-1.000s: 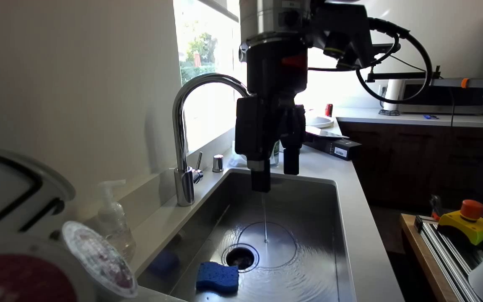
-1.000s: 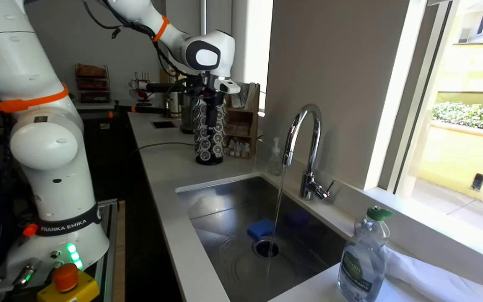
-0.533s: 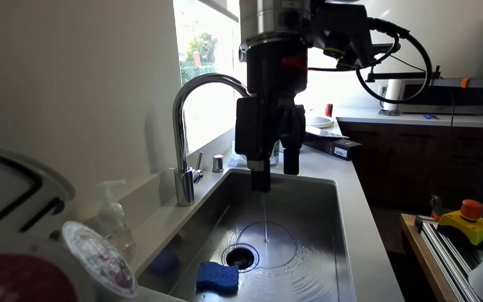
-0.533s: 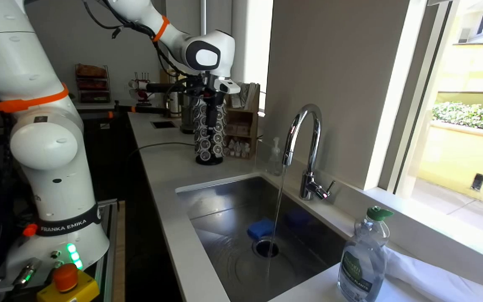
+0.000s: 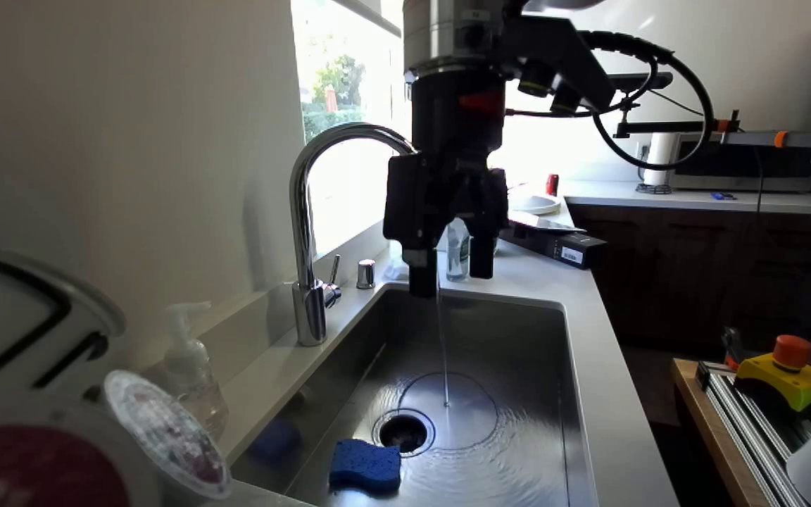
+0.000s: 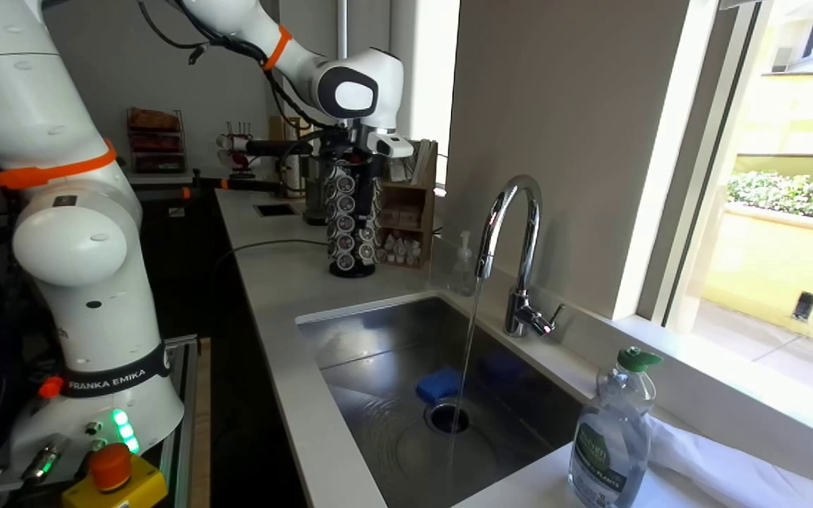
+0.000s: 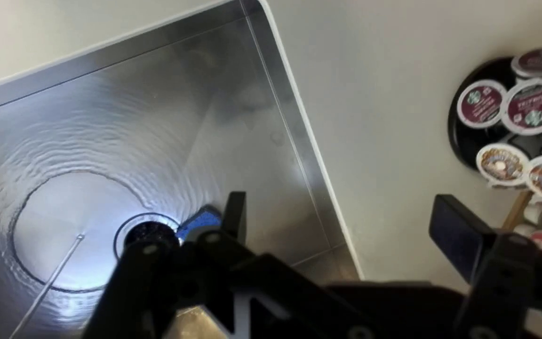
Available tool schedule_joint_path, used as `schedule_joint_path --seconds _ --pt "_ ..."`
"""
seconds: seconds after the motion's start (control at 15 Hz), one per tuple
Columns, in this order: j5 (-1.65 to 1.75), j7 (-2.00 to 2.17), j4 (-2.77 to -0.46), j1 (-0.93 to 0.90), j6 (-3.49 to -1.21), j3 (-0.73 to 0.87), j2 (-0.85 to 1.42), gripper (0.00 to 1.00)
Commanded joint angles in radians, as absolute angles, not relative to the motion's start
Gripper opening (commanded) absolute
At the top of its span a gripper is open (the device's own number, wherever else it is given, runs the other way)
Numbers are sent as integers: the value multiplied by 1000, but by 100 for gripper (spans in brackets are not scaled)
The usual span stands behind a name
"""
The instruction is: Close the tap
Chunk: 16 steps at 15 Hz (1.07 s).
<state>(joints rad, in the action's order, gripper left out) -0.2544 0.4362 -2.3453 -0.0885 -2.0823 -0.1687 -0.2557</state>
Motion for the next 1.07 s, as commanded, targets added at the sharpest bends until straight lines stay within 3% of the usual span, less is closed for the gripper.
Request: schedule_joint_path --seconds 0.0,1.0 --pt "-224 521 -2336 -26 -2137 -125 -258 100" --pt "-35 582 -2286 199 -2268 1 -423 100"
